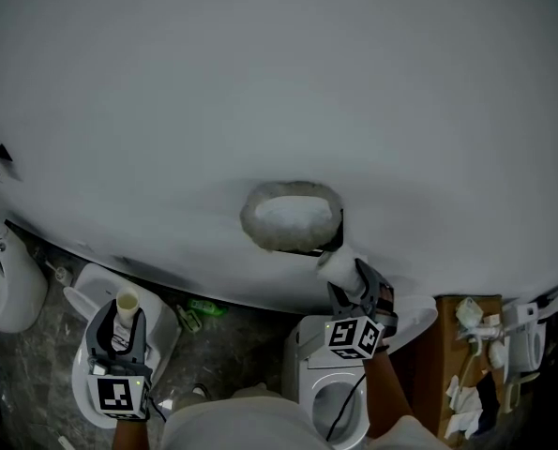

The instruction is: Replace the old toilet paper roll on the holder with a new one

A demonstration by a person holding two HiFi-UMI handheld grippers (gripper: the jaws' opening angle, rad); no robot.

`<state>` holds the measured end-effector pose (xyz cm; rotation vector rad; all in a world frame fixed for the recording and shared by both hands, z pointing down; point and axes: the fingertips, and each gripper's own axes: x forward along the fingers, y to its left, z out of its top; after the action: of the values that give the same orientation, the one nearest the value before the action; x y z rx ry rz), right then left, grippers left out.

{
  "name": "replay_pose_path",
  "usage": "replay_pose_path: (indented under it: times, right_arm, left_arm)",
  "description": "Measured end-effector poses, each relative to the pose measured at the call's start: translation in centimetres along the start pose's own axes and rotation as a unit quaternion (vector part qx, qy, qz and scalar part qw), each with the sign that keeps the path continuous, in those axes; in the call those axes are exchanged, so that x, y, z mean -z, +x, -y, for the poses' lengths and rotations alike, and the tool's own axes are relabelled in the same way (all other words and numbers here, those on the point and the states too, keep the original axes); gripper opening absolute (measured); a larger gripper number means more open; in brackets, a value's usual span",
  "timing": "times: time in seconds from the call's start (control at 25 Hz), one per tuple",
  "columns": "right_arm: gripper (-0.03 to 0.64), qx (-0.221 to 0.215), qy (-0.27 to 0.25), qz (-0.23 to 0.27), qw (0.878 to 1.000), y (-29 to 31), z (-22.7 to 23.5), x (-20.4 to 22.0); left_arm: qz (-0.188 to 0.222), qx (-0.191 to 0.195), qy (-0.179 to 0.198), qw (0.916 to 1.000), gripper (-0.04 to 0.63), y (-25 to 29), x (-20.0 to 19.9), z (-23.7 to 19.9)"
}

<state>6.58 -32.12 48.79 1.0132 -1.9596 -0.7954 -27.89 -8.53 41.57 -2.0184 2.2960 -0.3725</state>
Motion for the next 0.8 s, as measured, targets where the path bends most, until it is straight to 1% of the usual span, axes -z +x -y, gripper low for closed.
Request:
replay_pose_path:
  times: [0.24,0.44,0.56,0.68,0.8]
  right_arm:
    - [0.316,-0.002,-0.03,0.012,0.999,0.5,0.0,-0.3]
    - [0.316,-0.001,-0.044,0.017,0.999,0.9,0.1,-0.2]
    - [0.316,-0.003,-0.051,0.024,0.998,1.2,0.1,-0.9]
    - [0.316,-0.009,-0.068,0.037,0.997,1.4,-0.5,-1.8]
    - [0.316,-0.006,-0.074,0.051,0.996,1.3,-0.9,-2.7]
  left_arm:
    - [-0.006,-0.002,-0.001,1.0,0.184,0.2,0.3,0.7]
    - [-0.015,-0.003,0.003,0.9999,0.184,0.4,0.6,1.3]
    - [-0.015,0.004,0.01,0.9998,0.184,0.5,0.2,1.9]
    - [-0.009,0.005,0.007,0.9999,0.184,0.5,0.0,2.3]
    - [-0.016,0.001,0.02,0.9997,0.184,0.2,-0.2,2.3]
